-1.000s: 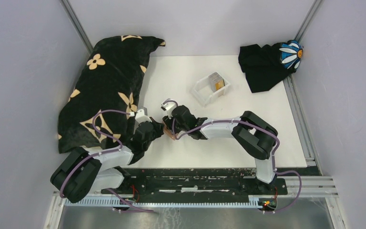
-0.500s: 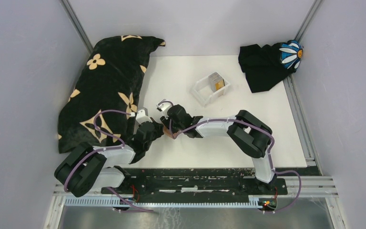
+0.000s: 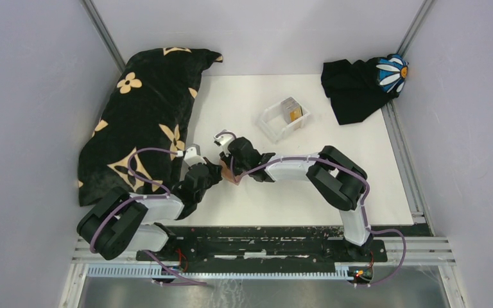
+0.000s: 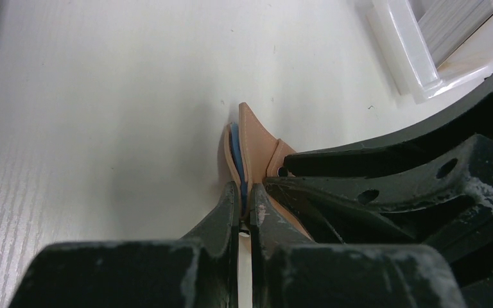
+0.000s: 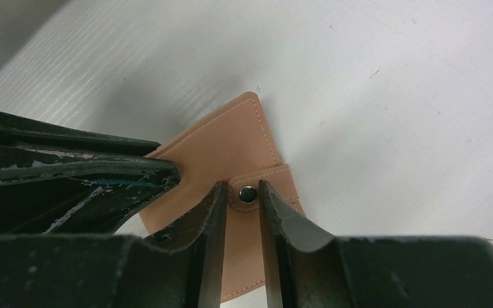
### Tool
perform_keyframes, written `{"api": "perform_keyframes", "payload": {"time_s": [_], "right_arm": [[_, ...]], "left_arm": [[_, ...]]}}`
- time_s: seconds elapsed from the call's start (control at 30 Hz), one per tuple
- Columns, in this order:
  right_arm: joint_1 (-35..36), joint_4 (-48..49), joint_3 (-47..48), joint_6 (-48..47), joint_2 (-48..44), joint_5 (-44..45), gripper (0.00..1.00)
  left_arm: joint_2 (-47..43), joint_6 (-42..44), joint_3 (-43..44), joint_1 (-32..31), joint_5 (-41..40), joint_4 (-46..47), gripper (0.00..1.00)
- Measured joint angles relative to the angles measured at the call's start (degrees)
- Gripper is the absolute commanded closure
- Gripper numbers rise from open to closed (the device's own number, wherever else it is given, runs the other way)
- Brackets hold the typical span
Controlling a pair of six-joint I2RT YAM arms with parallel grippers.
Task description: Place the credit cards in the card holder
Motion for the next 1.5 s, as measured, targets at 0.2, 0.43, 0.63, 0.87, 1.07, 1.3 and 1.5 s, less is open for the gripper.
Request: {"api": "perform_keyframes", "payload": {"time_s": [0.2,0.43,0.63,0.87,1.07,1.3,1.5], "right_arm": [[-0.8,0.1,-0.1,0.9,0.0,-1.2,0.76],[-2.1,0.2,-0.3,2.1,-0.3,-3.5,0.82],[-3.6,0.3,-0.4,3.3,-0.5,-5.9,0.96],[-8.5,-0.4,-0.5,4.2,-0.5,-4.9,0.99],[-11.2,-1.7,-0.8,6.3,-0.5,-6.7,0.99],[-12.7,-2.0,-1.7,8.7,-1.3,-8.0,0.99],[-14.3,-2.1,-5.8,11.0,-4.5,-7.8,0.99]], "left_arm": [[0.4,0.0,0.0,0.0,0.0,0.6,0.97],[0.7,0.0,0.0,-0.1,0.1,1.3,0.97],[0.9,0.0,0.2,-0.3,0.2,1.8,0.97],[1.7,0.0,0.6,-0.7,0.5,1.8,0.97],[2.5,0.0,2.1,-0.8,1.1,1.1,0.93],[2.8,1.0,6.4,-1.0,-1.6,-5.9,0.50],[2.8,1.7,9.2,-1.0,-3.7,-9.9,0.44]]}}
